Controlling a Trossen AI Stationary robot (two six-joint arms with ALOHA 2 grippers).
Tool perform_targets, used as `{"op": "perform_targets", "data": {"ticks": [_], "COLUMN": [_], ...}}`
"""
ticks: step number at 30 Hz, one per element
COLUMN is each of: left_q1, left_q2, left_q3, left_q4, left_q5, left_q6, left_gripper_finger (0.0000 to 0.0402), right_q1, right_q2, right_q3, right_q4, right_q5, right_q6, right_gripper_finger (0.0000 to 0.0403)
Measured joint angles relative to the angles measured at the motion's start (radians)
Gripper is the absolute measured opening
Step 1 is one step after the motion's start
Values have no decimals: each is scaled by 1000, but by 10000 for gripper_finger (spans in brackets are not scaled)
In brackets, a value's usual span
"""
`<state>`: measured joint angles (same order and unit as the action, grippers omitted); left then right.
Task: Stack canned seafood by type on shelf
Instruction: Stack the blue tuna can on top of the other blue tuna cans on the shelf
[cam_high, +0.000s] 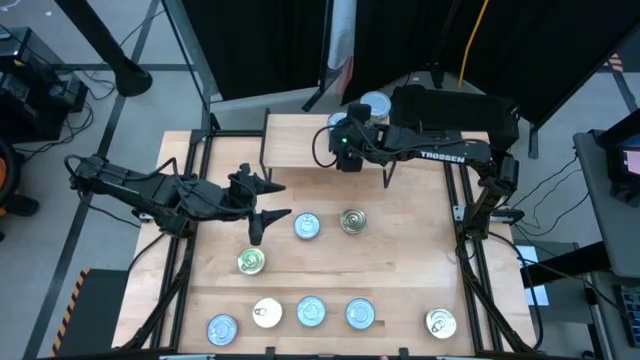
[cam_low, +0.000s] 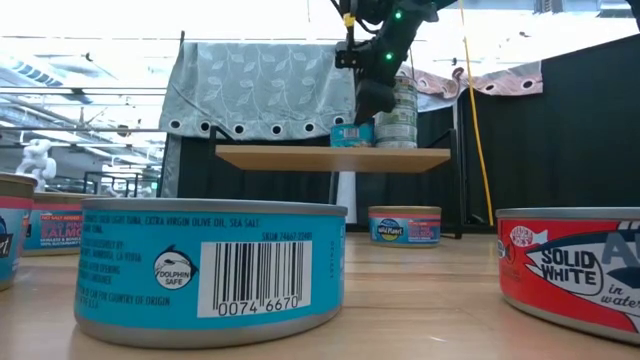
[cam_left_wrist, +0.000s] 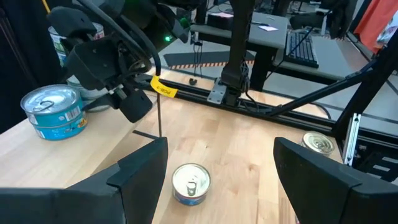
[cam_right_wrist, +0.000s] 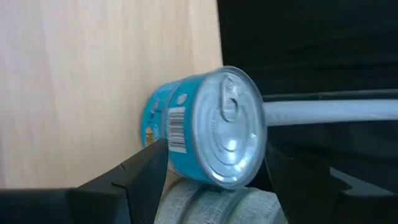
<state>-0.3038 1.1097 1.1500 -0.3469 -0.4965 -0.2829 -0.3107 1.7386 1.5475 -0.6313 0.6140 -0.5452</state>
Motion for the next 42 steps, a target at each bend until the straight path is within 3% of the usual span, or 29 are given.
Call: {"op": "perform_targets", "data": {"ticks": [11,16,20,22,26,28,35,42], "left_q1": [0,0,-22,-42,-77,-95,-186,-342], "left_q2": [0,11,50,68,102,118,198,356], "left_q3": [0,0,-13,-40,-101,-128,-144,-144], "left_q4": [-6,-37,-80,-76,-48,-9,38,184], "left_q5": [0,9,22,23,23,24,41,138], "left_q6": [23,36,26,23,-9,-22,-76,-80], "left_gripper_finger": [290,290,290,290,290,290,289,282], "right_q1": [66,159,263,314,404,466,738,874], "right_q2": [0,-25,-98,-153,-245,-272,-324,-293], "right_q3": [47,120,161,162,152,118,-104,-368], "right_q4": [-19,-86,-259,-382,-582,-617,-452,77], "right_q5": [29,179,179,92,-243,-324,-281,-196], "right_q6": [1,-4,176,333,685,837,1073,1057], "right_gripper_finger": [258,258,258,258,252,249,236,217]}}
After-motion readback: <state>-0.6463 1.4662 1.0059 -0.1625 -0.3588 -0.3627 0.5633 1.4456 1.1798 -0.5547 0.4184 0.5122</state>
